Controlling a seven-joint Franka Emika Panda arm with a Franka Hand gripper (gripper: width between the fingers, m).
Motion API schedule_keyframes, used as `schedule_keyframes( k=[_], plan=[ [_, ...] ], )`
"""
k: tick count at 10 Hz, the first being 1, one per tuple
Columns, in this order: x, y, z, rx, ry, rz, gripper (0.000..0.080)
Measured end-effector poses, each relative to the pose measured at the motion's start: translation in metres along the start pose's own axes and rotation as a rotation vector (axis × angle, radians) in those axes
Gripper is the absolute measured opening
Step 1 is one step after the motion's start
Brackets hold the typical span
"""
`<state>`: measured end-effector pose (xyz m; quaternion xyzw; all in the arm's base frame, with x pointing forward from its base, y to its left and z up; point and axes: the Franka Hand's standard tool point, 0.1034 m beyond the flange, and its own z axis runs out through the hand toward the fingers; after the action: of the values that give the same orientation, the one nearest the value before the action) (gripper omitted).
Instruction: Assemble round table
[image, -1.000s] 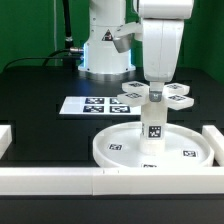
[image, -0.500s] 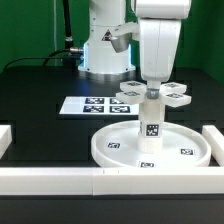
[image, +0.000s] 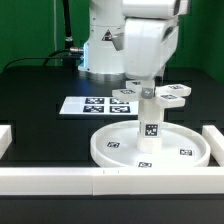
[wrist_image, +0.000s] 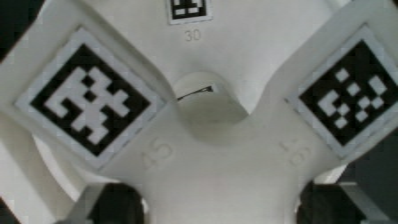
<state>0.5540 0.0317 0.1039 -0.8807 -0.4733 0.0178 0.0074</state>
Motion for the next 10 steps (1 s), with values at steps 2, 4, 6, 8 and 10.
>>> schedule_keyframes(
  k=[2, 4, 6, 8, 10],
  plan=[
    [-0.0024, 0.0010, 0.0001, 0.011, 0.009, 0.215, 0.0429],
    [-0.0026, 0.0013, -0.0001, 0.013, 0.011, 0.326, 0.0430],
    [-0.0020, 0.0010, -0.0002, 0.015, 0.012, 0.455, 0.0430],
    [-0.0023, 0.0012, -0.0002, 0.034, 0.025, 0.649, 0.0430],
    [-0.0018, 0.0016, 0.0000, 0.052, 0.040, 0.864, 0.0430]
  ],
)
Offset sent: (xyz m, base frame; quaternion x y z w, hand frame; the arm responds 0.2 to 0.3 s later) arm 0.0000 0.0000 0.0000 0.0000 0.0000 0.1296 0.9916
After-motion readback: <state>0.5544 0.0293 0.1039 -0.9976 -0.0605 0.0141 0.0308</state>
